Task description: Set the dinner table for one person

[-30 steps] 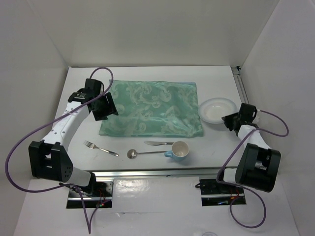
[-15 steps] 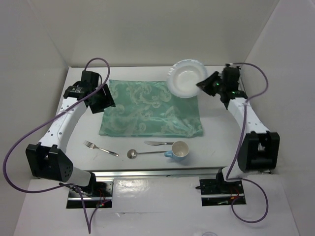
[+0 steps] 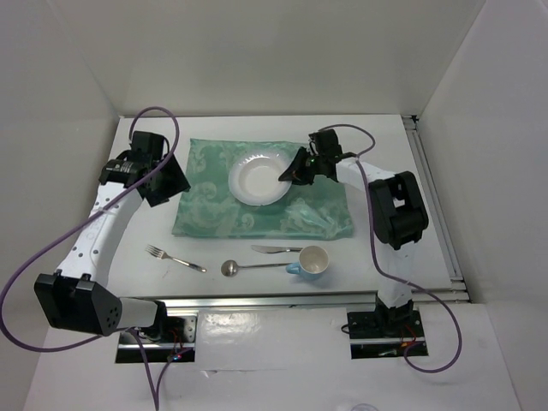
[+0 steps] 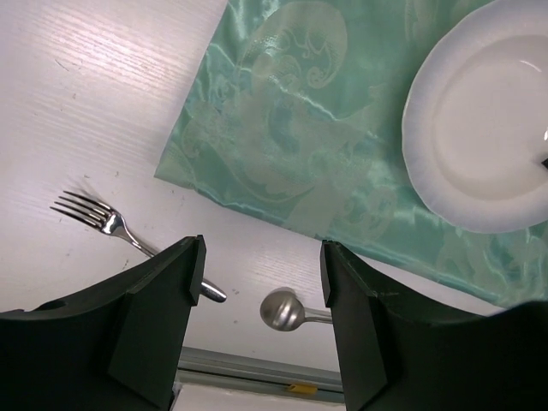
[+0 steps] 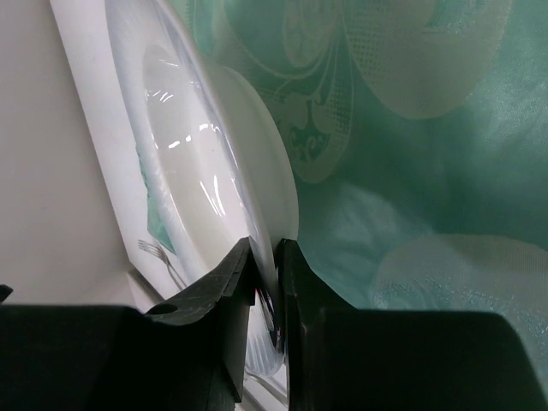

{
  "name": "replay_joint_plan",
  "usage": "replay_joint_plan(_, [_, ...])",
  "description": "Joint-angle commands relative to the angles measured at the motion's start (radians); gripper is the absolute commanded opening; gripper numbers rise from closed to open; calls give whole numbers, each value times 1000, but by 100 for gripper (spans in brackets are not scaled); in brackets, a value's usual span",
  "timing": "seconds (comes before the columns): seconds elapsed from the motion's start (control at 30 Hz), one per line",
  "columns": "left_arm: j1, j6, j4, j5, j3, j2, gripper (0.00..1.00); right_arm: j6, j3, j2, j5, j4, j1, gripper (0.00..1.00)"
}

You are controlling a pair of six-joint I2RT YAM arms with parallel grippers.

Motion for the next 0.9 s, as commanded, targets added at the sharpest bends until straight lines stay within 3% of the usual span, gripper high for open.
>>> replay_joint_plan(0.0, [15, -4, -6, -7, -22, -17, 73, 49, 83, -16, -73, 153, 8, 0])
replay_joint_plan(0.2, [15, 7, 3, 13, -31, -17, 73, 100, 63, 61, -145, 216, 8, 0])
replay_joint_plan(0.5, [15, 7, 3, 22, -31, -26, 73, 91, 43, 90, -164, 161, 18, 0])
replay_joint_plan(0.57, [15, 7, 3, 31, -31, -26, 73, 79, 43, 90, -138, 137, 18, 12])
replay_joint_plan(0.6, [15, 16, 3, 31, -31, -26, 73, 60, 62, 90, -115, 83, 18, 30])
replay_joint_plan(0.7, [15, 16, 3, 40, -22, -26, 73, 37, 94, 47, -36, 16, 36, 63])
replay_joint_plan(0.73, [15, 25, 3, 40, -22, -26, 73, 14, 94, 33, -18, 0, 36, 78])
replay_joint_plan(0.87, [15, 34, -6, 40, -2, -17, 74, -53, 173, -39, 89, -127, 36, 94])
